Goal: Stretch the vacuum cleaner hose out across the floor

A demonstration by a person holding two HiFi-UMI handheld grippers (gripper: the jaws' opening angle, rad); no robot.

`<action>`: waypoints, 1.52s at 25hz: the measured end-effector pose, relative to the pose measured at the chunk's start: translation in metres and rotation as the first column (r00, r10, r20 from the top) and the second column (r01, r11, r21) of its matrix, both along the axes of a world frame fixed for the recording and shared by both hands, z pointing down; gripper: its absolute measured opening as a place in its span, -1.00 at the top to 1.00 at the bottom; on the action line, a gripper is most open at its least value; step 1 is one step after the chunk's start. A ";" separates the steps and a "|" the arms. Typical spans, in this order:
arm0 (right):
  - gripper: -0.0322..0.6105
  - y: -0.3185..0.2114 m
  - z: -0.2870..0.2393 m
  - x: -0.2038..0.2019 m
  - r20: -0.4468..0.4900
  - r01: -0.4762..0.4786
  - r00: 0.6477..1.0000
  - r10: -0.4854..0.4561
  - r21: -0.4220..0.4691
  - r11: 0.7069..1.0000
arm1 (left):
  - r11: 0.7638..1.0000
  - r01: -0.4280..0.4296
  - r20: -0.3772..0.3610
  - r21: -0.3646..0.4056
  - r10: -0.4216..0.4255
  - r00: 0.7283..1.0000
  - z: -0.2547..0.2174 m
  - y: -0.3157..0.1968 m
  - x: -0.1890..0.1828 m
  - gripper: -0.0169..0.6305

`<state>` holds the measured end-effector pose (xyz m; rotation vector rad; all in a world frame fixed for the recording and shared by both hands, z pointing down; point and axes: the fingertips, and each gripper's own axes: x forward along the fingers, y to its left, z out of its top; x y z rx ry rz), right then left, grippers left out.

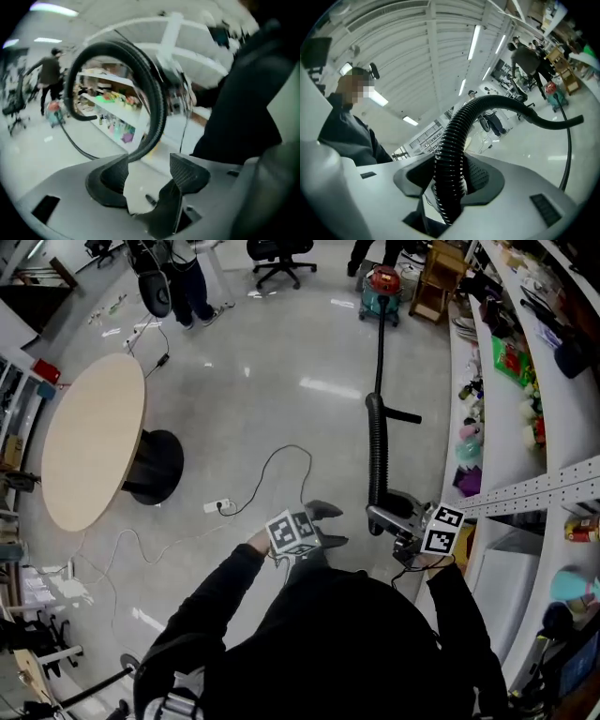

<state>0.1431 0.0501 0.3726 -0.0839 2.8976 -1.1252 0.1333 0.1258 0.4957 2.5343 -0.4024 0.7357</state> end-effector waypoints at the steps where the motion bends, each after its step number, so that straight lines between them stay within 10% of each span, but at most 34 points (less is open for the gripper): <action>1: 0.31 0.013 0.004 0.013 -0.012 0.008 1.000 -0.008 0.037 0.999 | 0.989 0.120 -0.155 -0.090 -0.133 0.979 -0.025 -0.010 0.003 0.12; 2: 0.31 0.025 0.007 0.026 -0.020 0.015 1.000 -0.014 0.074 0.997 | 0.953 0.225 -0.314 -0.201 -0.280 0.907 -0.053 -0.025 0.005 0.12; 5: 0.32 0.064 0.020 0.055 -0.076 0.071 0.996 -0.055 0.214 0.974 | 0.789 0.311 -0.589 -0.529 -0.606 0.534 -0.120 -0.066 0.006 0.07; 6: 0.32 0.078 0.025 0.061 -0.104 0.107 0.991 -0.082 0.262 0.959 | 0.761 0.290 -0.616 -0.581 -0.644 0.454 -0.133 -0.072 0.012 -0.02; 8: 0.32 0.108 0.037 0.070 -0.164 0.190 0.976 -0.141 0.334 0.923 | 0.748 0.260 -0.633 -0.610 -0.658 0.409 -0.145 -0.073 0.034 -0.12; 11: 0.32 0.144 0.064 0.079 -0.249 0.261 0.952 -0.177 0.362 0.895 | 0.738 0.308 -0.573 -0.600 -0.665 0.478 -0.132 -0.054 0.061 -0.07; 14: 0.31 0.155 0.092 0.086 -0.284 0.236 0.947 -0.153 0.284 0.929 | 0.749 0.412 -0.480 -0.519 -0.654 0.585 -0.105 -0.030 0.070 0.30; 20: -0.02 0.160 0.082 0.103 -0.224 0.135 0.968 -0.116 0.071 0.988 | 0.856 0.468 -0.366 -0.219 -0.517 0.774 -0.084 0.016 0.073 0.42; 25: -0.02 0.096 0.002 0.088 -0.053 -0.196 0.980 0.192 -0.103 0.975 | 0.935 0.325 -0.150 0.145 -0.304 0.941 -0.064 0.063 0.051 0.44; 32: -0.03 0.107 -0.036 -0.040 -0.066 -0.174 0.984 0.163 -0.213 0.961 | 0.961 0.069 -0.030 0.268 -0.064 0.998 -0.028 0.137 0.025 0.44; 38: 0.19 0.145 -0.001 -0.053 -0.181 -0.226 0.964 0.192 -0.191 0.955 | 0.935 -0.070 0.107 0.348 0.035 0.994 0.002 0.176 0.003 0.44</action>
